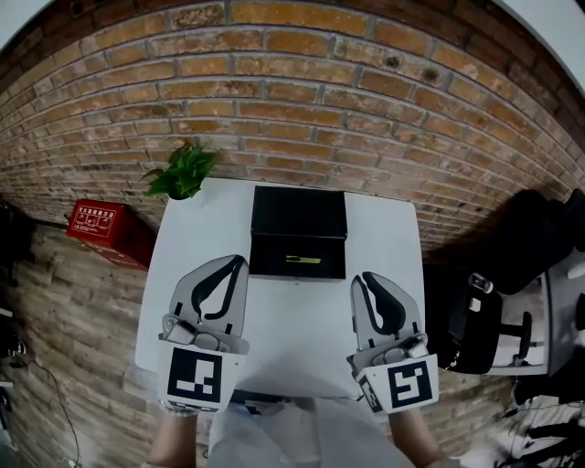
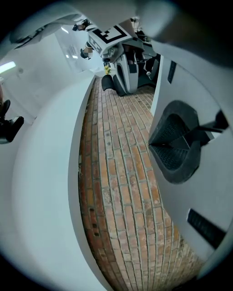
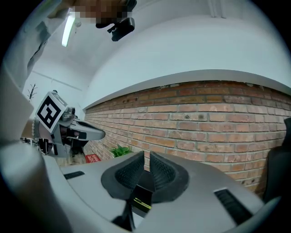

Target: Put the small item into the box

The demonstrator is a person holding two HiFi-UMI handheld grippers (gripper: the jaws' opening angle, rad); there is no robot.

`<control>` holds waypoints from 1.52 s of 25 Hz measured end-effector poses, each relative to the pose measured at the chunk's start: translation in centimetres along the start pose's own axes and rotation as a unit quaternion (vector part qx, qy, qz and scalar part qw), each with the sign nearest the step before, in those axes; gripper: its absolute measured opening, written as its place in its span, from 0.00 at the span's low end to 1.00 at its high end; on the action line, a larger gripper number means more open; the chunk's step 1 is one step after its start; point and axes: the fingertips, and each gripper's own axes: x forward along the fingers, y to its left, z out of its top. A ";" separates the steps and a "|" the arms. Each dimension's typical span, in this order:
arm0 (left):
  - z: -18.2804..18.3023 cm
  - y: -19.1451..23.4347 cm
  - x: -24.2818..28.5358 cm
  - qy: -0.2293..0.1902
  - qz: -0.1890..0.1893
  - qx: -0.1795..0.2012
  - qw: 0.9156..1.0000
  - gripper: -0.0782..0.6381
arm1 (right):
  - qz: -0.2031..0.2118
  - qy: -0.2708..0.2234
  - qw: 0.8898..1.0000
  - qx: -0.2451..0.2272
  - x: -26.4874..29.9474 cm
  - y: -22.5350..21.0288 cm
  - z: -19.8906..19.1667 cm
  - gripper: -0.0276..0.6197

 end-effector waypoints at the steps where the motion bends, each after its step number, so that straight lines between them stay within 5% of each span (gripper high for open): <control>1: 0.0 0.0 -0.3 0.001 0.001 -0.001 1.000 0.13 | 0.002 0.000 1.000 0.000 0.0 0.1 0.0 0.14; 38: -0.6 -1.8 -1.6 0.007 -0.032 -0.032 0.999 0.13 | 0.009 0.013 1.000 -0.010 -0.3 1.8 -1.1 0.13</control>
